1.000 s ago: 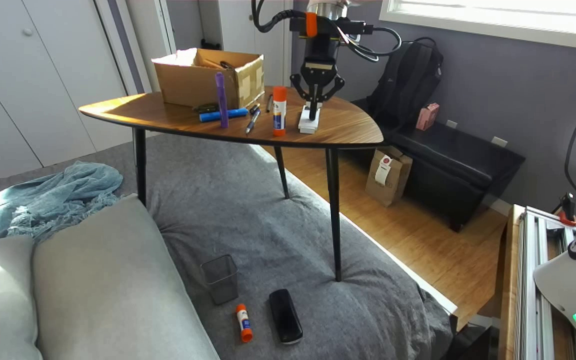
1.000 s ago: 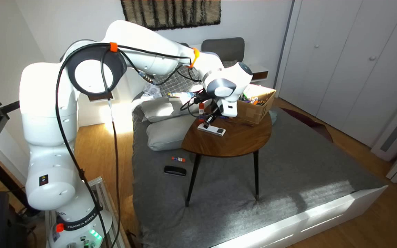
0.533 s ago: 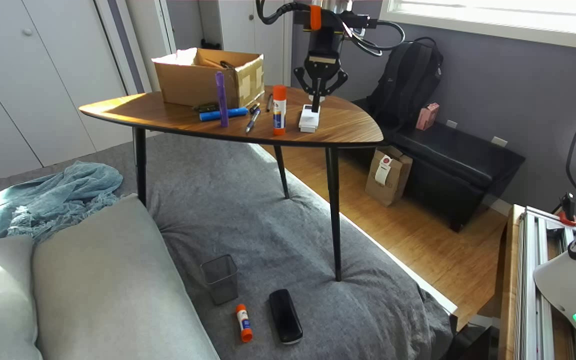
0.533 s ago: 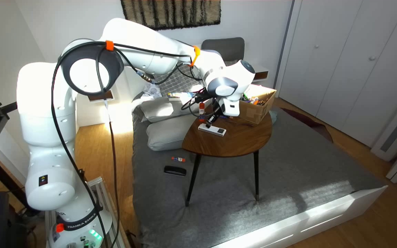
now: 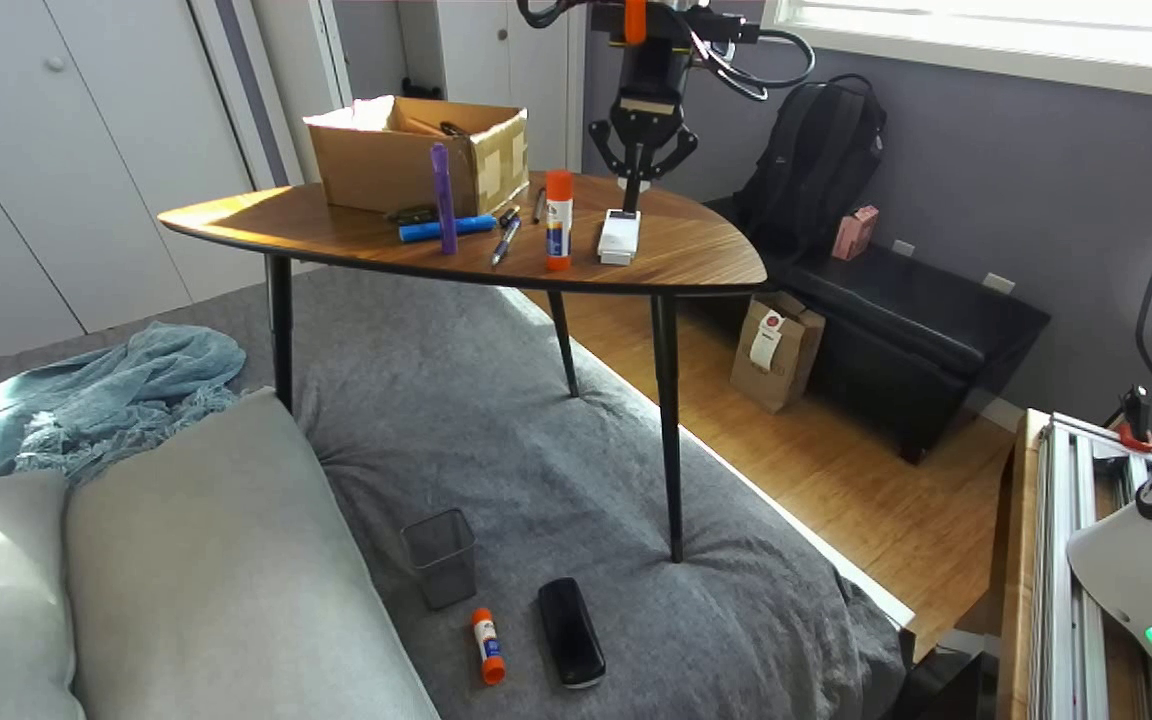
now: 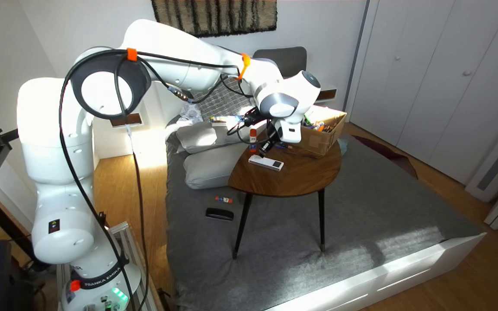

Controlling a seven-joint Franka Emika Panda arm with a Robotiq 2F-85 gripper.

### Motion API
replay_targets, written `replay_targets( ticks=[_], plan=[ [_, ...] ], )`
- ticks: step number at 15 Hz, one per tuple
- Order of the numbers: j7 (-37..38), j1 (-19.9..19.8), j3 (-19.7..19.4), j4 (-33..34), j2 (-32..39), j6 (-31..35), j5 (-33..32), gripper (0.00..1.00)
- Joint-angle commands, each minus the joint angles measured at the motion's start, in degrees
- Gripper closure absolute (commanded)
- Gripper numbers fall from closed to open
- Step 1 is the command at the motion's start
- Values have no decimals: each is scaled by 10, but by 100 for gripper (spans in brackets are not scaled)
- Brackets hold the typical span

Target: Push a button on the white remote control five times

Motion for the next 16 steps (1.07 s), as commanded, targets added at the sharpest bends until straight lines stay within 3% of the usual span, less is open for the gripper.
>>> replay_targets(
  ticks=[1,16],
  plan=[
    [-2,-2,3,-12,-10,1,22,100],
    [8,2,4,1,23,-10,23,100]
  ],
)
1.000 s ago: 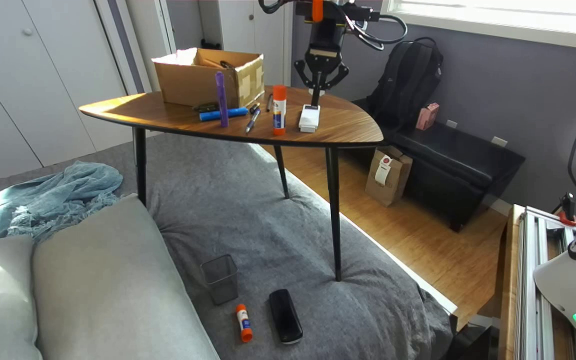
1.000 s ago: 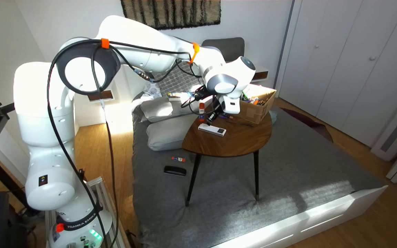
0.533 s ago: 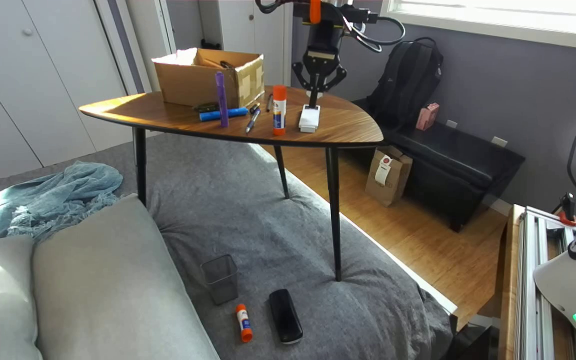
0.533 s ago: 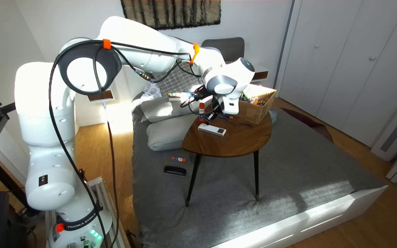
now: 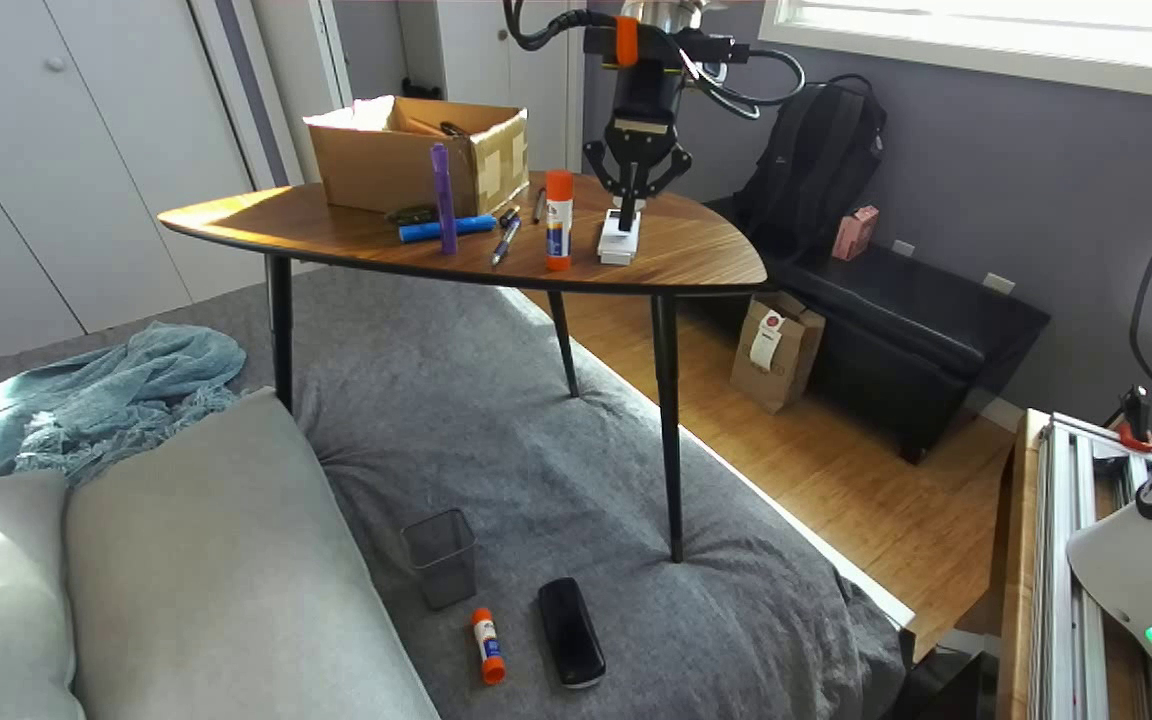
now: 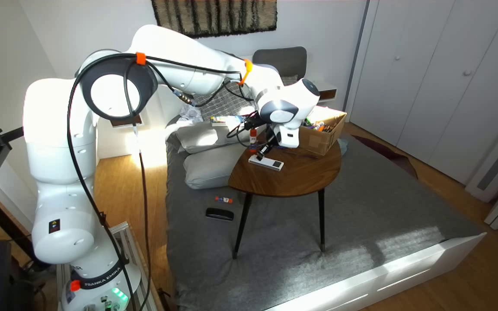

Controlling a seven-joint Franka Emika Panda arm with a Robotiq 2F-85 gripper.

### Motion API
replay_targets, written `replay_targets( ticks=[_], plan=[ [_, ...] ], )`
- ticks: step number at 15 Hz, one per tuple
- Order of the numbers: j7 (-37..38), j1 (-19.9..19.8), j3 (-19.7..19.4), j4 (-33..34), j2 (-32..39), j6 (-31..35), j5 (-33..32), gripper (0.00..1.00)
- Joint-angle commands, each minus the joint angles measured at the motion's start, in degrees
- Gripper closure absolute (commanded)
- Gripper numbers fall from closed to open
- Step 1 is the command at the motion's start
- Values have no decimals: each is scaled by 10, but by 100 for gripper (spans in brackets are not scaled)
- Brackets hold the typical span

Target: Push a button on the white remote control five times

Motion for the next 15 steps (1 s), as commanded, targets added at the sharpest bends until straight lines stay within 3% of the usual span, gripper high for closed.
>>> replay_targets(
  ticks=[1,5,15],
  plan=[
    [9,1,1,2,6,-9,7,100],
    [16,3,0,7,18,-12,1,100],
    [11,1,-4,-20,-57,7,2,100]
  ],
)
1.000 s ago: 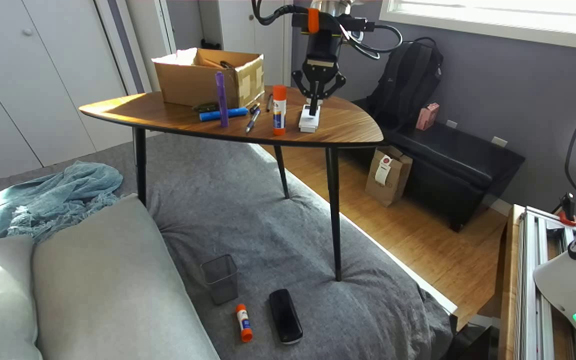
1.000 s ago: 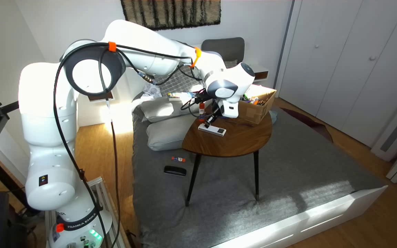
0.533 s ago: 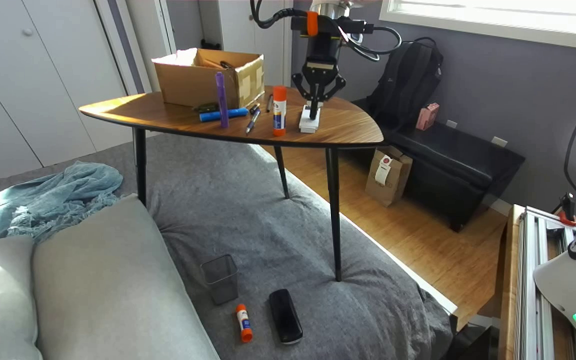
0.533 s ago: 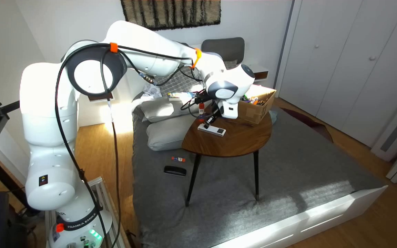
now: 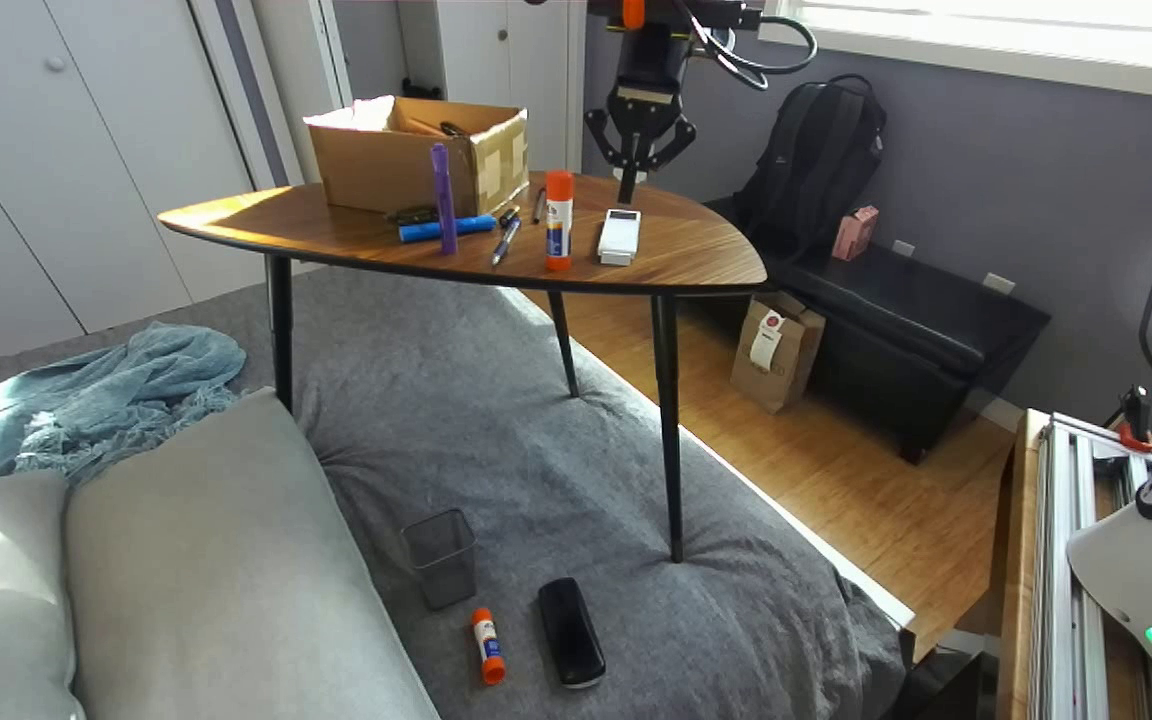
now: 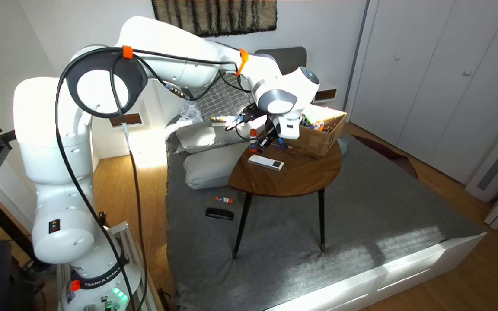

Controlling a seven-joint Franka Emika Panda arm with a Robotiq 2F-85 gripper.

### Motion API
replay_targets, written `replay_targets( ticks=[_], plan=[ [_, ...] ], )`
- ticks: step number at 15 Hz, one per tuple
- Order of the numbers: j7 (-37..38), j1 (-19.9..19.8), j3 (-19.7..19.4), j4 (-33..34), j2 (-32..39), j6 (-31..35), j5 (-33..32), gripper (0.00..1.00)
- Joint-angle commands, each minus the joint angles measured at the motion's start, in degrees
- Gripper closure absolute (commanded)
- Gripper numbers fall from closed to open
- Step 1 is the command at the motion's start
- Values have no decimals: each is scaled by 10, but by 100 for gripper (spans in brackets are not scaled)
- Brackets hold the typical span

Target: Push a button on the white remote control five times

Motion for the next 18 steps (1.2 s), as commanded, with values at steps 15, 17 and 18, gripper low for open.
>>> replay_targets(
  ticks=[15,17,18],
  plan=[
    [8,-3,-7,7,18,23,6,100],
    [8,-3,-5,9,23,19,8,100],
    [8,-3,-4,10,25,17,8,100]
  ],
)
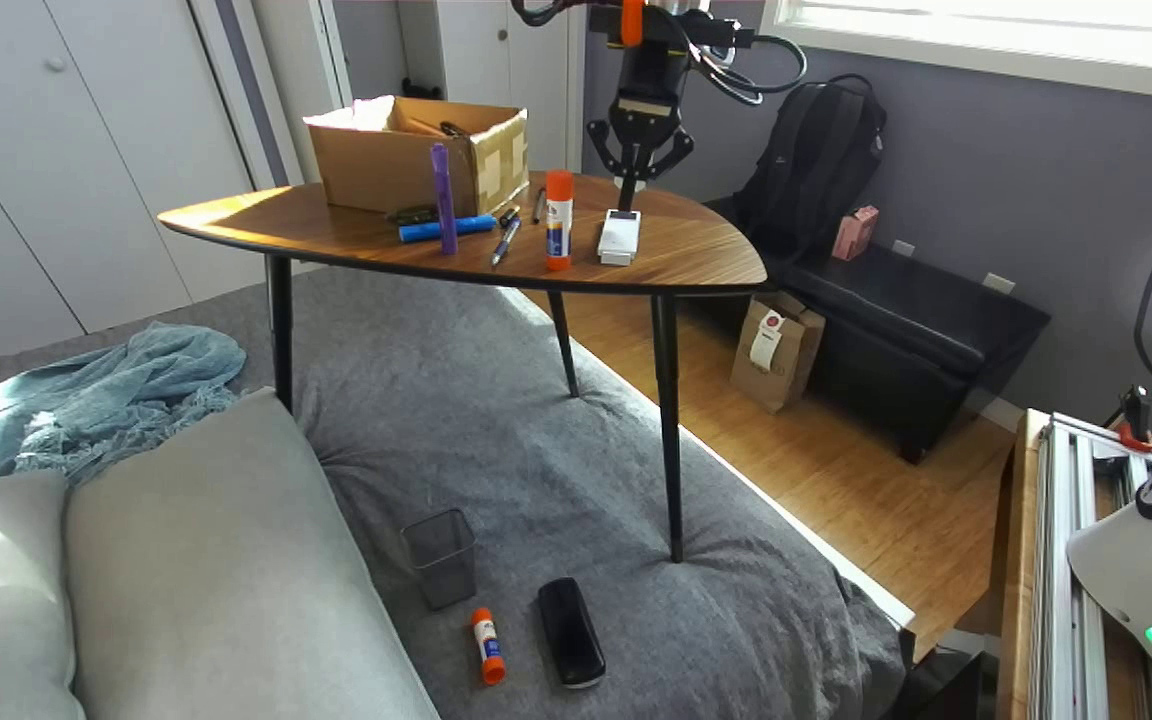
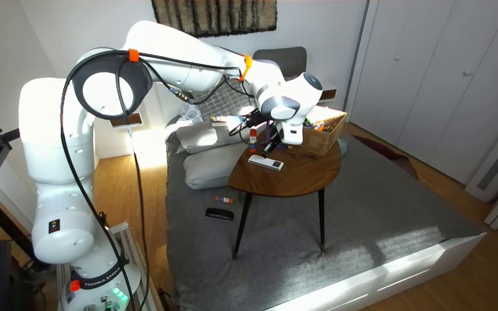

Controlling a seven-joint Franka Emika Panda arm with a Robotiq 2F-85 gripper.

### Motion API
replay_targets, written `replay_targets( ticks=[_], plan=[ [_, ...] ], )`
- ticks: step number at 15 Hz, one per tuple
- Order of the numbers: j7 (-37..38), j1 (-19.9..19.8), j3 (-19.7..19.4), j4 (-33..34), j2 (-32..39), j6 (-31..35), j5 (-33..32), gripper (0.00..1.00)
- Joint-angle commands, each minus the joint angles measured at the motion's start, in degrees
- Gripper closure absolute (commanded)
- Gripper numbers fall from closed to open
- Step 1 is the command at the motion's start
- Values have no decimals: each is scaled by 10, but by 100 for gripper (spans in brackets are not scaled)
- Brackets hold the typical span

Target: Push a button on the white remote control five times

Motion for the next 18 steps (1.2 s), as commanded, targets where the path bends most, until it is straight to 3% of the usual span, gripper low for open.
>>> replay_targets(
  ticks=[1,18],
  plan=[
    [5,-1,6,11,9,-8,11,100],
    [13,3,12,14,30,-5,7,100]
  ],
)
